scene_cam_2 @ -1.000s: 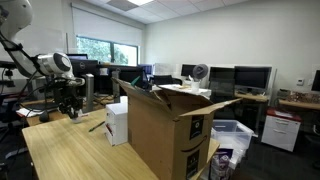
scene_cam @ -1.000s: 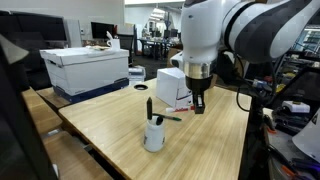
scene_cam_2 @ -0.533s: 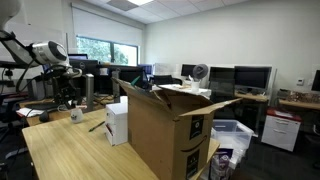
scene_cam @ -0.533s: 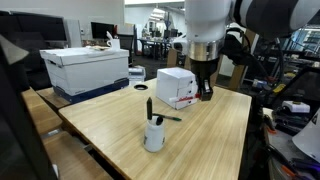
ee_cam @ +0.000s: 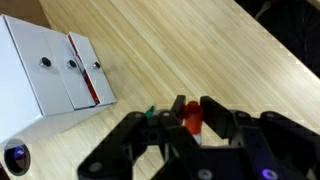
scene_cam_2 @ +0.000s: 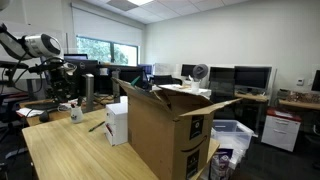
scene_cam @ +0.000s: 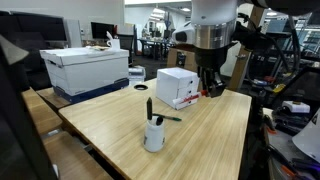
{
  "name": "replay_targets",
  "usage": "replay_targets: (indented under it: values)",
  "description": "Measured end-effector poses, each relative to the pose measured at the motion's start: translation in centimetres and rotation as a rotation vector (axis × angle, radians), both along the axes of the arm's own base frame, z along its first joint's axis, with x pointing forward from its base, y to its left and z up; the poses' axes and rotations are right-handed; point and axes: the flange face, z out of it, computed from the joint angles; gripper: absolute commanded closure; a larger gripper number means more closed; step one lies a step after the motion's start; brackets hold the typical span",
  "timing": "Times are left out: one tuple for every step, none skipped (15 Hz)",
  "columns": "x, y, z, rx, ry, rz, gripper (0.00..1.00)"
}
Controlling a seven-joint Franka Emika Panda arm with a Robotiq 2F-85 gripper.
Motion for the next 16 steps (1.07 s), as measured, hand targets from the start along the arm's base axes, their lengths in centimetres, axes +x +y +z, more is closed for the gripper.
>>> replay_targets:
  values:
    - [-0.2, 0.4, 0.1, 0.003, 0.006, 0.013, 0.9]
    - [-0.4, 0.8, 0.2, 0.005, 0.01, 0.029, 0.9]
    - [-0.6, 1.2, 0.3, 0.005, 0.013, 0.04, 0.9]
    - [-0.7, 1.6, 0.4, 0.004, 0.015, 0.051, 0.9]
    - [-0.9, 2.0, 0.5, 0.004, 0.017, 0.061, 0.9]
    - [-0.9, 2.3, 0.6, 0.004, 0.018, 0.067, 0.9]
    - [-0.9, 2.6, 0.6, 0.004, 0.018, 0.073, 0.9]
    - [-0.9, 3.0, 0.5, 0.006, 0.02, 0.078, 0.9]
    - [-0.9, 3.3, 0.5, 0.007, 0.022, 0.083, 0.9]
    - [-0.9, 3.6, 0.3, 0.008, 0.024, 0.088, 0.9]
    - [-0.9, 4.0, 0.2, 0.01, 0.027, 0.093, 0.9]
    - [-0.8, 4.5, -0.1, 0.012, 0.034, 0.1, 0.9]
    - [-0.7, 4.8, -0.3, 0.013, 0.038, 0.103, 0.9]
    - [-0.5, 5.1, -0.5, 0.015, 0.043, 0.105, 0.9]
    - [-0.4, 5.3, -0.8, 0.016, 0.048, 0.107, 0.9]
    - [-0.2, 5.6, -0.9, 0.016, 0.053, 0.108, 0.9]
